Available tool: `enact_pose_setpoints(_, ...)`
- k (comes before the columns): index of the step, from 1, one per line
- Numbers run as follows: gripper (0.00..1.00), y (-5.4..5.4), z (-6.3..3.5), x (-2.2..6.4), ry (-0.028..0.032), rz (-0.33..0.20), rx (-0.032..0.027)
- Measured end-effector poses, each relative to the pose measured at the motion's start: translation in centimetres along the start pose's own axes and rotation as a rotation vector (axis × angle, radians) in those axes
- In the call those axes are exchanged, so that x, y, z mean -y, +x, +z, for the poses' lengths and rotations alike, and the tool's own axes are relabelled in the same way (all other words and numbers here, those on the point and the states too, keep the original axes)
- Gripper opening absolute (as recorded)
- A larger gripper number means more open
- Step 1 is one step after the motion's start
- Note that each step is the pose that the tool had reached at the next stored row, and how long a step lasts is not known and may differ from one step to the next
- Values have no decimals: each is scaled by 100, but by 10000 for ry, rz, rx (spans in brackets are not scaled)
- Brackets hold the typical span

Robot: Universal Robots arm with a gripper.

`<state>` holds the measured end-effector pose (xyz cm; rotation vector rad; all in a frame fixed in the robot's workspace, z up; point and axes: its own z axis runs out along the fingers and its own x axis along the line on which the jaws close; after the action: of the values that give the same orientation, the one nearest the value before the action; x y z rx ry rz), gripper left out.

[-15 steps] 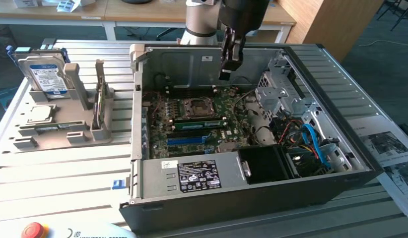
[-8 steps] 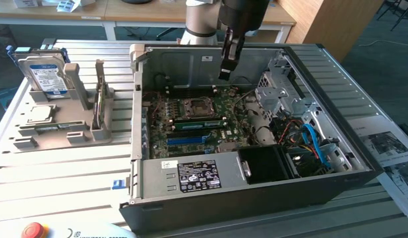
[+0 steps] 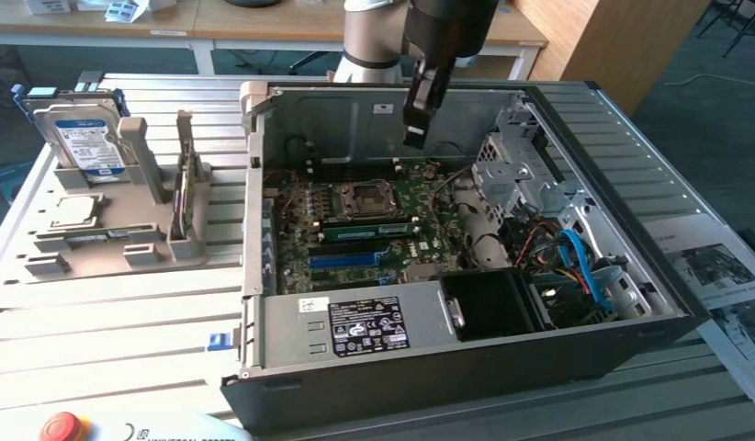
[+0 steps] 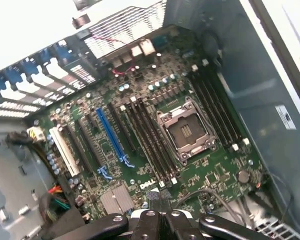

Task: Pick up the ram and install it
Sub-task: 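Press down the ram until it locks into place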

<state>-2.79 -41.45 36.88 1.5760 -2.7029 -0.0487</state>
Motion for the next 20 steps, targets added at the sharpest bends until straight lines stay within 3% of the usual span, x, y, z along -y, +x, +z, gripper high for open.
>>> enact_pose_setpoints(20, 11, 0, 1, 0, 19, 3633, 121)
